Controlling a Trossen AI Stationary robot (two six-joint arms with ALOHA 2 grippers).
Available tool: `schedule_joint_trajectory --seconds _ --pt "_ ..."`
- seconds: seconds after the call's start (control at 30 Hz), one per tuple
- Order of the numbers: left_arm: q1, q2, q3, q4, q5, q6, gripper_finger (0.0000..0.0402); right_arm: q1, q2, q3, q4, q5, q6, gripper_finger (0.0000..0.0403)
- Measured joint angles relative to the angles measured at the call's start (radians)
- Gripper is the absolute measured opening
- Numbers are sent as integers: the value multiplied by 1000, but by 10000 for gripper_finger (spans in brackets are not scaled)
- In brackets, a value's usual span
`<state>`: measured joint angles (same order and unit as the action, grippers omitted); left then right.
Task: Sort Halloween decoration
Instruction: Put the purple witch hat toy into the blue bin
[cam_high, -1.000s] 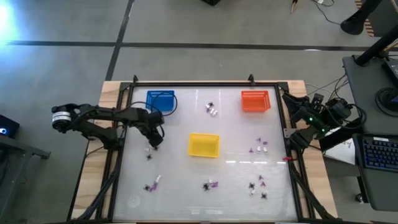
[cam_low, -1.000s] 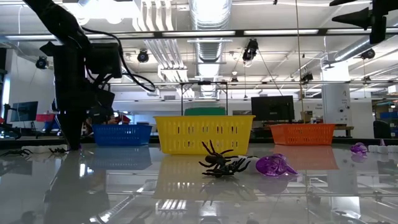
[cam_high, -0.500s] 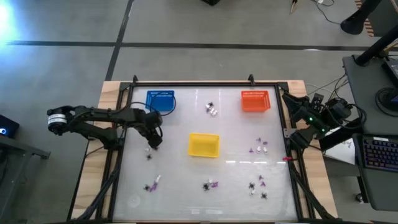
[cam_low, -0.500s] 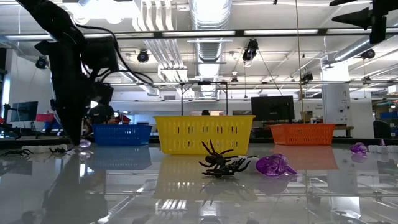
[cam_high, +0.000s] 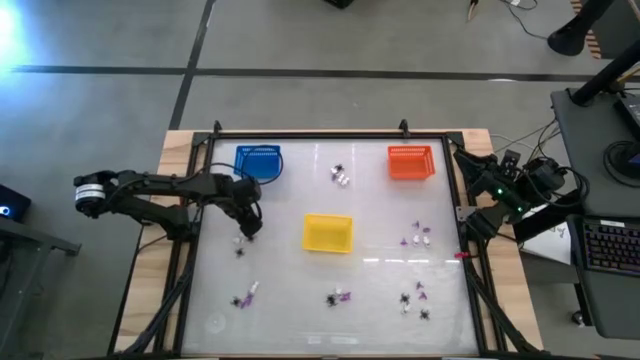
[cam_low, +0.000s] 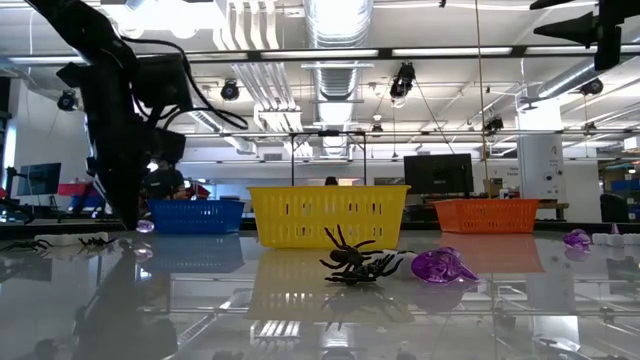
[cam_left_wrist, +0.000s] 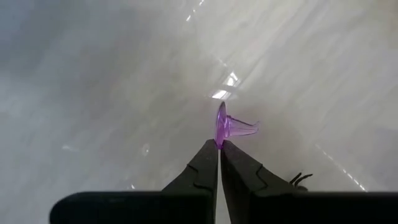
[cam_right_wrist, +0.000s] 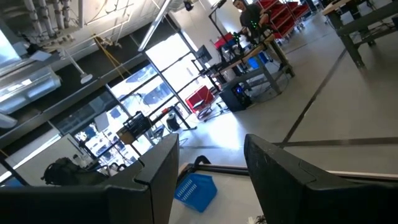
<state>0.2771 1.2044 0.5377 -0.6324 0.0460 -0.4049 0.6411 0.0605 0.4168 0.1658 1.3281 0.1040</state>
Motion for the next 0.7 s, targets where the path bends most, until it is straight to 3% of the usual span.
schedule_joint_trajectory --seconds 0.37,0.7 --pt "13 -69 21 42 -133 -64 0 0 0 0 0 0 -1 176" --pt "100 -107 25 128 -222 -106 0 0 0 0 -1 0 0 176"
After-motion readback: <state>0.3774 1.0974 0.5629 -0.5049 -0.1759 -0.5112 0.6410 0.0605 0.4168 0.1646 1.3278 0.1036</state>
